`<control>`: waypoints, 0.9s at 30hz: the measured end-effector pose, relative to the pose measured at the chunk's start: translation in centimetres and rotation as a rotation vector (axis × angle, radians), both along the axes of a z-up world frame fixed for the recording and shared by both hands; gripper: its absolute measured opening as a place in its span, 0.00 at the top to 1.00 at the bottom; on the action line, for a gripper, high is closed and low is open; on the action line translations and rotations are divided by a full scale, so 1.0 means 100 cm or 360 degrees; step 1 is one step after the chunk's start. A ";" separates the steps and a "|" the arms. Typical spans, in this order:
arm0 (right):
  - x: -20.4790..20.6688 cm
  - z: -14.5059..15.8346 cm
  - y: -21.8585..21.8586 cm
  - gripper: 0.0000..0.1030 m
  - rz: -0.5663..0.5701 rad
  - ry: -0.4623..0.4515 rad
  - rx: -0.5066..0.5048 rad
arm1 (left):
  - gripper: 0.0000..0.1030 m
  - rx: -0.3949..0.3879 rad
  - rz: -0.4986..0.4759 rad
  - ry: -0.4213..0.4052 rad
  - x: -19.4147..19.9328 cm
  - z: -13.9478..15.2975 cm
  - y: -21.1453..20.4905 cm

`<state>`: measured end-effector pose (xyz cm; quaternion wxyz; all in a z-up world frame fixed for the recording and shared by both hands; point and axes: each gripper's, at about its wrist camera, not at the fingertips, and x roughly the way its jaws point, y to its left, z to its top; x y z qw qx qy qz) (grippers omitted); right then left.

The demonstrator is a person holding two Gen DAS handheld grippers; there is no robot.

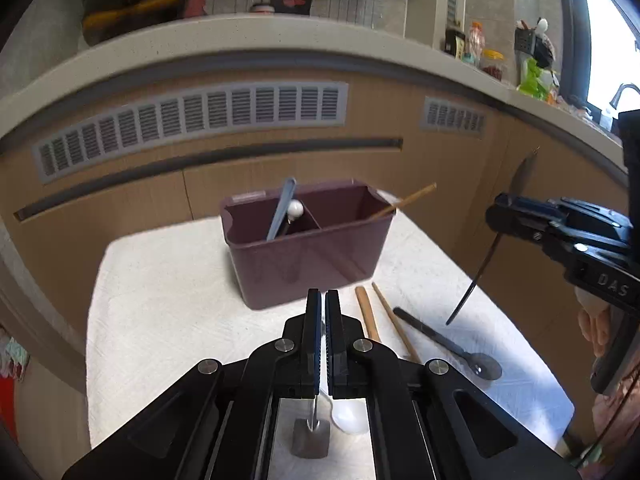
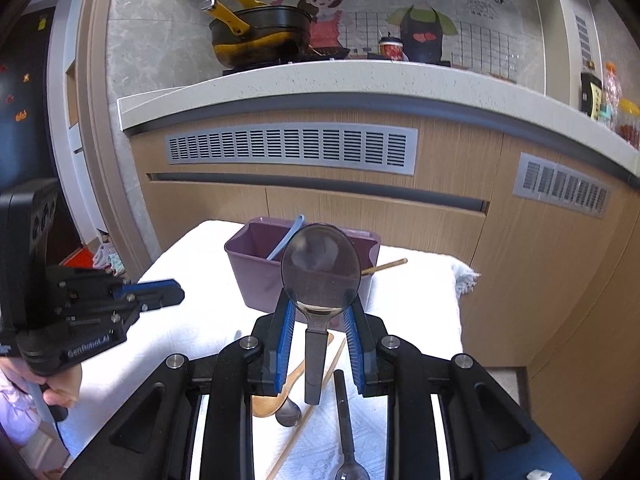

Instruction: Organize utensils

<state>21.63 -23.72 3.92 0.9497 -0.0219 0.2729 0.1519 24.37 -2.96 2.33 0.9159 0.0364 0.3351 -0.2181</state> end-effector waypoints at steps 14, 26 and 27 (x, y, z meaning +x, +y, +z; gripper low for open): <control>0.006 -0.019 -0.006 0.78 0.0012 0.0125 0.0009 | 0.54 0.0273 0.0006 0.0468 0.073 -0.085 -0.039; 0.010 -0.026 -0.011 0.78 0.0007 0.0138 0.0030 | 0.79 0.0131 0.0154 0.0286 0.072 -0.088 -0.025; 0.009 -0.025 -0.011 0.78 0.0007 0.0135 0.0034 | 0.79 0.0104 0.0158 0.0214 0.062 -0.080 -0.022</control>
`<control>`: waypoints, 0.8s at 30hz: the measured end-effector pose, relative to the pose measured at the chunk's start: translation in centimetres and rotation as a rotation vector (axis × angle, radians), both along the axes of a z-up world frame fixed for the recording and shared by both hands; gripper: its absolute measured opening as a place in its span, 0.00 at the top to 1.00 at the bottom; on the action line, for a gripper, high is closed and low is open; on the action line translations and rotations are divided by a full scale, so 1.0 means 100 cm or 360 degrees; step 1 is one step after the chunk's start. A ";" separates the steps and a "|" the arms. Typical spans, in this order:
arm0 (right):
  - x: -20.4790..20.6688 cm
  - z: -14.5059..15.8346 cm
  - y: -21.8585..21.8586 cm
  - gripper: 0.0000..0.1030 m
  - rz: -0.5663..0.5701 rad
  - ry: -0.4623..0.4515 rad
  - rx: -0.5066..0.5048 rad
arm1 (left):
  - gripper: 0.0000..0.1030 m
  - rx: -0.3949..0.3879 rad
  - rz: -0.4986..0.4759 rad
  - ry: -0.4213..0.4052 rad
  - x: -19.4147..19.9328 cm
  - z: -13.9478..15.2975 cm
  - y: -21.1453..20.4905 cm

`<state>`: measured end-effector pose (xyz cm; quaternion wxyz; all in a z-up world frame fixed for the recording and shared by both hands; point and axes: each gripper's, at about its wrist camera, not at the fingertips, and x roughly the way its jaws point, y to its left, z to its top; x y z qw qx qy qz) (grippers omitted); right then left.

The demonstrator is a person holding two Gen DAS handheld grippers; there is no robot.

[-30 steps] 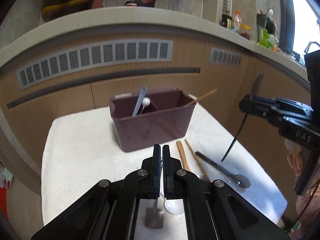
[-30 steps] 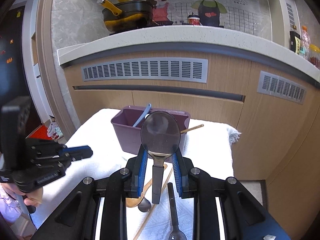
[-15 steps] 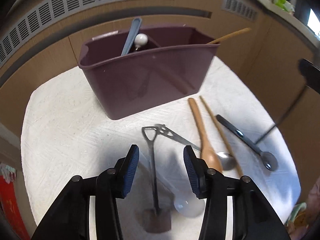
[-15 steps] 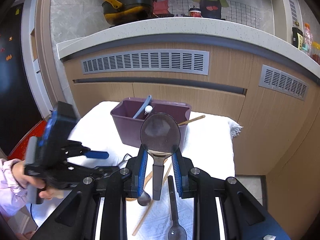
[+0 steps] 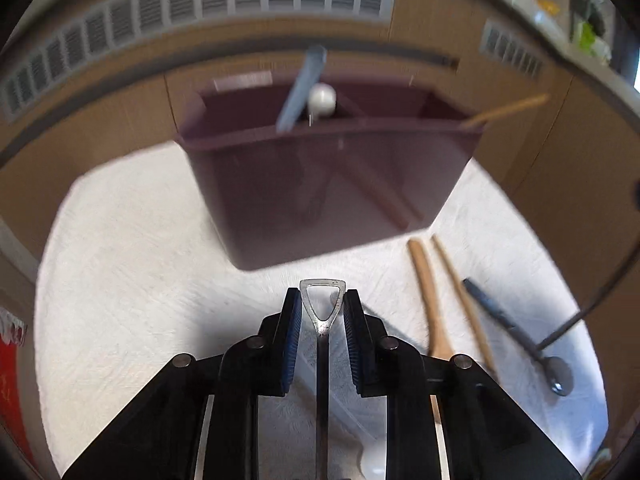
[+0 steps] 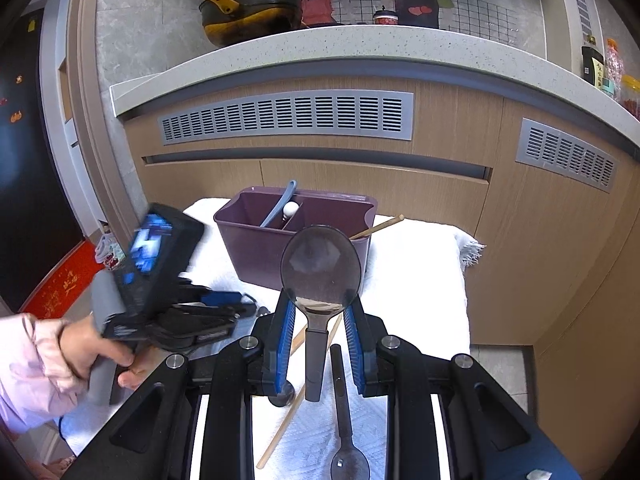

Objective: Organize utensils
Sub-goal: 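Lower the shovel spatula and smoky spoon into the caddy and open both tools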

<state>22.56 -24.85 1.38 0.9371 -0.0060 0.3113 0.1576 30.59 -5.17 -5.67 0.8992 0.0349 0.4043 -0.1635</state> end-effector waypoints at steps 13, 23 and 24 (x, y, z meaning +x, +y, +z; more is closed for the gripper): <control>-0.006 0.040 0.007 0.78 -0.0011 -0.0191 0.0016 | 0.78 -0.0274 0.0032 -0.0745 -0.064 0.151 0.028; 0.063 0.135 0.015 0.78 -0.0029 -0.0394 0.0028 | 0.78 -0.0276 0.0024 -0.0898 0.000 0.240 0.022; 0.068 0.136 0.016 0.78 -0.0033 -0.0393 0.0022 | 0.78 -0.0277 0.0027 -0.0893 0.005 0.240 0.022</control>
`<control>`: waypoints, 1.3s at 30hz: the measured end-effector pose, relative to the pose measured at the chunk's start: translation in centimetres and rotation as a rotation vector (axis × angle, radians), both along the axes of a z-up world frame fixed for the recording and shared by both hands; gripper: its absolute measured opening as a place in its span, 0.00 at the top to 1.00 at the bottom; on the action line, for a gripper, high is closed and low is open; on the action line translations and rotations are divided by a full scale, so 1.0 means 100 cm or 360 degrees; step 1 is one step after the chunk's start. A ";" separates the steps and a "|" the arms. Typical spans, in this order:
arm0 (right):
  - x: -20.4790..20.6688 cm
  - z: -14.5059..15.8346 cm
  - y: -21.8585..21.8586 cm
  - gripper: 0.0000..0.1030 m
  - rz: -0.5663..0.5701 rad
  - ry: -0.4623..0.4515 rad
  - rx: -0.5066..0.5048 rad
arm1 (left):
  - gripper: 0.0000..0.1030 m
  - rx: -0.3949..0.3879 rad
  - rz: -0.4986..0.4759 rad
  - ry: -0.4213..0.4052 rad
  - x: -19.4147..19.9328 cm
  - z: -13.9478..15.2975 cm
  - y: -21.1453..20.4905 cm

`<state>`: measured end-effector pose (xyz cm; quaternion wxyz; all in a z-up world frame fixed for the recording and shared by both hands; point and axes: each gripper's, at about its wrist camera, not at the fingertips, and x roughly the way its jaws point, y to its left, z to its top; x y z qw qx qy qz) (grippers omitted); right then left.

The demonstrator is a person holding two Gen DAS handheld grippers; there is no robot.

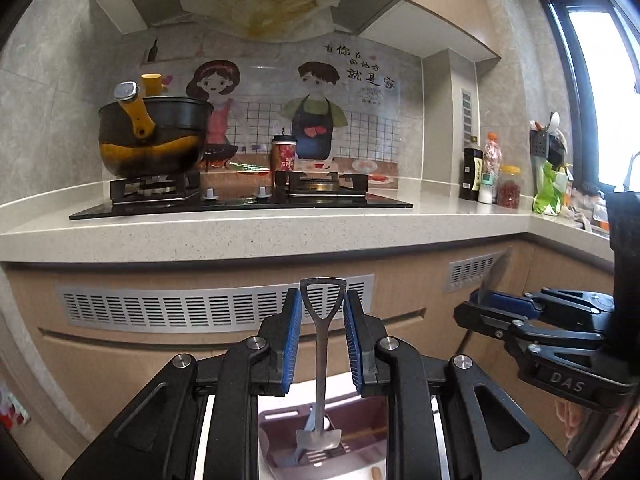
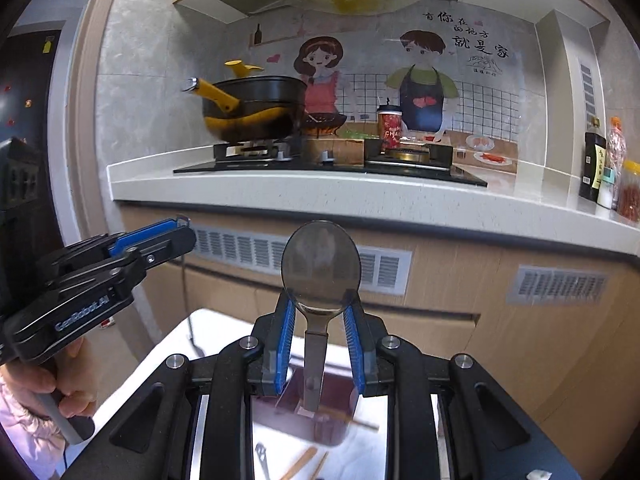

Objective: Organize utensils
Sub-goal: 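Lower the shovel spatula and smoky spoon into the caddy and open both tools, then grasp the wooden spoon on the table with the right tool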

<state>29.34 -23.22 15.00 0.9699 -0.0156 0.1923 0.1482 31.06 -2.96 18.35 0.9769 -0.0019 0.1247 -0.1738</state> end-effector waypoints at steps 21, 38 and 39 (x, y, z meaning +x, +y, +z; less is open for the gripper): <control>0.090 -0.123 0.018 0.47 -0.0057 0.0513 0.0025 | 0.57 -0.0149 0.0011 0.0577 0.071 -0.131 0.016; -0.047 -0.124 0.007 0.00 -0.0122 0.0139 -0.0055 | 0.32 0.0041 0.0166 0.0870 -0.037 -0.221 0.031; -0.048 -0.132 0.010 0.00 -0.0111 0.0170 -0.0093 | 0.32 0.0052 0.0171 0.0902 -0.043 -0.228 0.032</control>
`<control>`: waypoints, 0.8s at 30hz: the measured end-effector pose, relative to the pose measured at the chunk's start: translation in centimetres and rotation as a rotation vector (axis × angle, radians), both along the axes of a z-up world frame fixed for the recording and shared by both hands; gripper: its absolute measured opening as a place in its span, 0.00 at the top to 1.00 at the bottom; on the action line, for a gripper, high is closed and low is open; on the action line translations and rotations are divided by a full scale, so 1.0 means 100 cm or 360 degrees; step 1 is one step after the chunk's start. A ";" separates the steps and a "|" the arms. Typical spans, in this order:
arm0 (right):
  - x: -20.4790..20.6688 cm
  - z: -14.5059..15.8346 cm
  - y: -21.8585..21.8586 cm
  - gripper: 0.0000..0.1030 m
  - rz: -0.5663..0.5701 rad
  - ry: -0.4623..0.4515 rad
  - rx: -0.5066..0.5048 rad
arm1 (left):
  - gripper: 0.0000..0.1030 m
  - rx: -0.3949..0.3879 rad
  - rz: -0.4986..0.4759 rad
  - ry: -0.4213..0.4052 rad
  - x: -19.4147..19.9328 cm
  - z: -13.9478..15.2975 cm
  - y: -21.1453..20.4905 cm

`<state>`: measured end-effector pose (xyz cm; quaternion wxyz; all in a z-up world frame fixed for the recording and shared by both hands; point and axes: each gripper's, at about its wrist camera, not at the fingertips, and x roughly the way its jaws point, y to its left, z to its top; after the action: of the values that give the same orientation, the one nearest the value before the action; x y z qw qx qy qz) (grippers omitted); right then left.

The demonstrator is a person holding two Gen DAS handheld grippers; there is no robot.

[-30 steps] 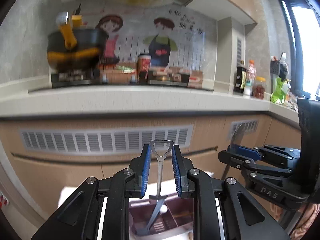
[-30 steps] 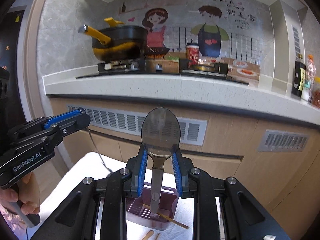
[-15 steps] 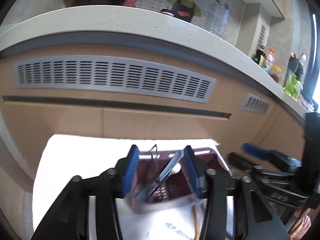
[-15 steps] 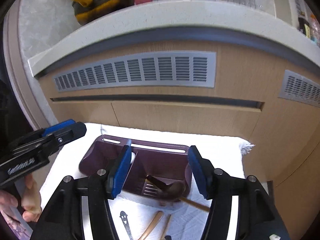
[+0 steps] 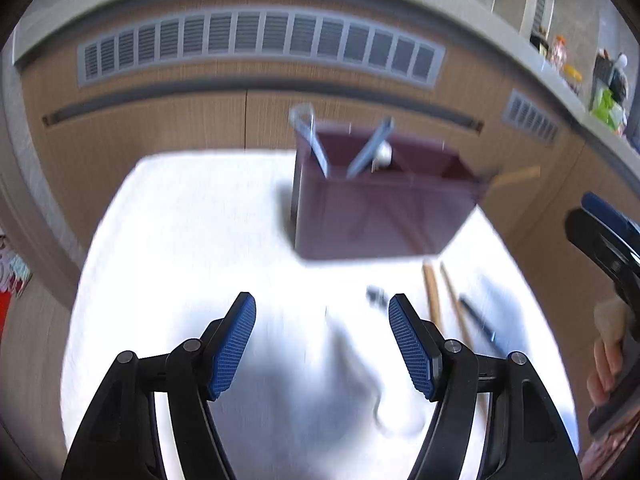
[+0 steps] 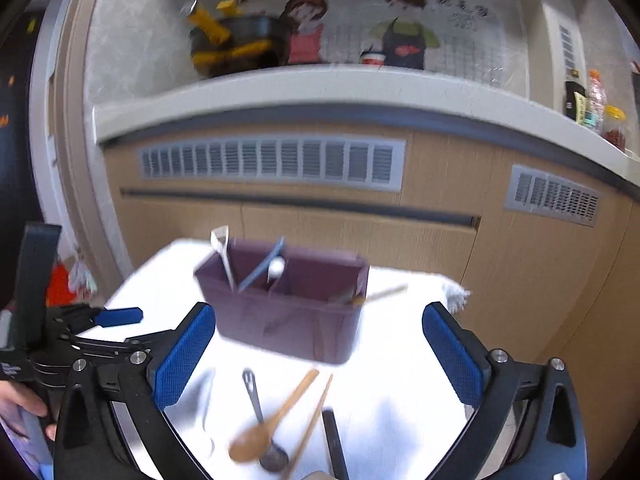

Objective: Organize utensils
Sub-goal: 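Grasp the wooden spoon on the table with the right tool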

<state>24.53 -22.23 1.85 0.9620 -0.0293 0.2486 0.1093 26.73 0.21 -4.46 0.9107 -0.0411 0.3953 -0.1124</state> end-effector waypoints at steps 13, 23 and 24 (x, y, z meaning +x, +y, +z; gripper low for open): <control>0.031 -0.087 0.039 0.37 0.0038 0.0531 -0.0118 | 0.30 -0.0024 0.0183 0.0130 -0.032 -0.032 0.045; 0.050 -0.127 0.042 0.63 -0.0014 0.0785 -0.0035 | 0.30 -0.0037 0.0152 0.0168 -0.029 -0.037 0.042; 0.049 -0.127 0.042 0.68 -0.0010 0.0782 -0.0049 | 0.30 -0.0032 0.0140 0.0172 -0.028 -0.037 0.039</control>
<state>29.47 -18.07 -10.89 0.8724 -0.0158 0.4769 0.1064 23.92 4.06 -8.16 0.8916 -0.0735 0.4407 -0.0737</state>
